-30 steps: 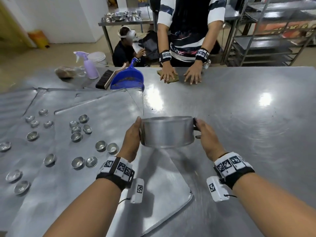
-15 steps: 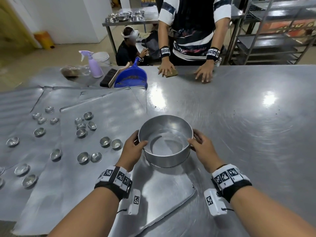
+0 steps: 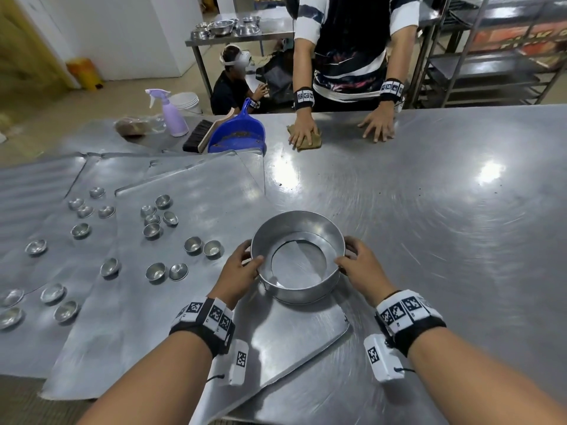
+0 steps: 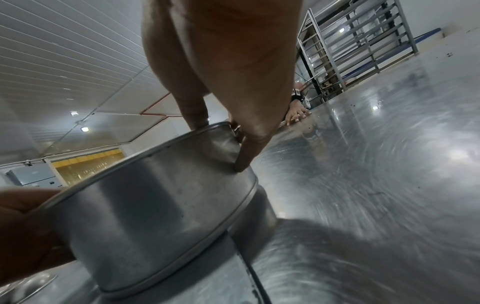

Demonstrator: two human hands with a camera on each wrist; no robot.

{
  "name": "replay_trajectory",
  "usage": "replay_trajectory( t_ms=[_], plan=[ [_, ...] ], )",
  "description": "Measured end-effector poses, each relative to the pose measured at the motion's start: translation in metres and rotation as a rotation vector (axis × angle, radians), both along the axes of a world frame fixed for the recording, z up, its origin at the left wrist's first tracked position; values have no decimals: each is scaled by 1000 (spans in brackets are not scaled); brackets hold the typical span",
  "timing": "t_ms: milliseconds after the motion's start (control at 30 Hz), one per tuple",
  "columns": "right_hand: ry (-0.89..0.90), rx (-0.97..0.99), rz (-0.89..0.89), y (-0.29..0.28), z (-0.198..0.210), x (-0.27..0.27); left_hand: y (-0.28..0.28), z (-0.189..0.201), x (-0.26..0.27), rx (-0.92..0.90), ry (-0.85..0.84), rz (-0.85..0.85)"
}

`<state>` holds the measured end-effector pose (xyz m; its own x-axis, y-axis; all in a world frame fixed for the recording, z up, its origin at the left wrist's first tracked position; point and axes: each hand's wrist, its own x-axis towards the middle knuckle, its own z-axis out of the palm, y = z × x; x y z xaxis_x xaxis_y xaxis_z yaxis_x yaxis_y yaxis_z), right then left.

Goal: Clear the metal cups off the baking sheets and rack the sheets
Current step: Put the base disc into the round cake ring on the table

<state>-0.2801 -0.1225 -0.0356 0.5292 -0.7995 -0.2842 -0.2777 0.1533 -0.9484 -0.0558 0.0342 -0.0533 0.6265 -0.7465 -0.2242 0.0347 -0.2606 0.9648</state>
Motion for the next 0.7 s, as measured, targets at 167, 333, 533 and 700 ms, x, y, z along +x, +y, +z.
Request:
replay_trajectory(
  t_ms=[167, 333, 533, 700],
  plan=[
    [70, 13, 7, -1, -6, -5, 4, 3, 1, 34, -9, -19],
    [195, -81, 58, -1, 0, -4, 4, 4, 2, 116, -138, -13],
    [562, -523, 128, 5, 13, 12, 10, 6, -2, 190, -271, 36],
    [478, -674, 142, 34, 24, 54, 38, 14, 16, 209, -292, 46]
  ],
)
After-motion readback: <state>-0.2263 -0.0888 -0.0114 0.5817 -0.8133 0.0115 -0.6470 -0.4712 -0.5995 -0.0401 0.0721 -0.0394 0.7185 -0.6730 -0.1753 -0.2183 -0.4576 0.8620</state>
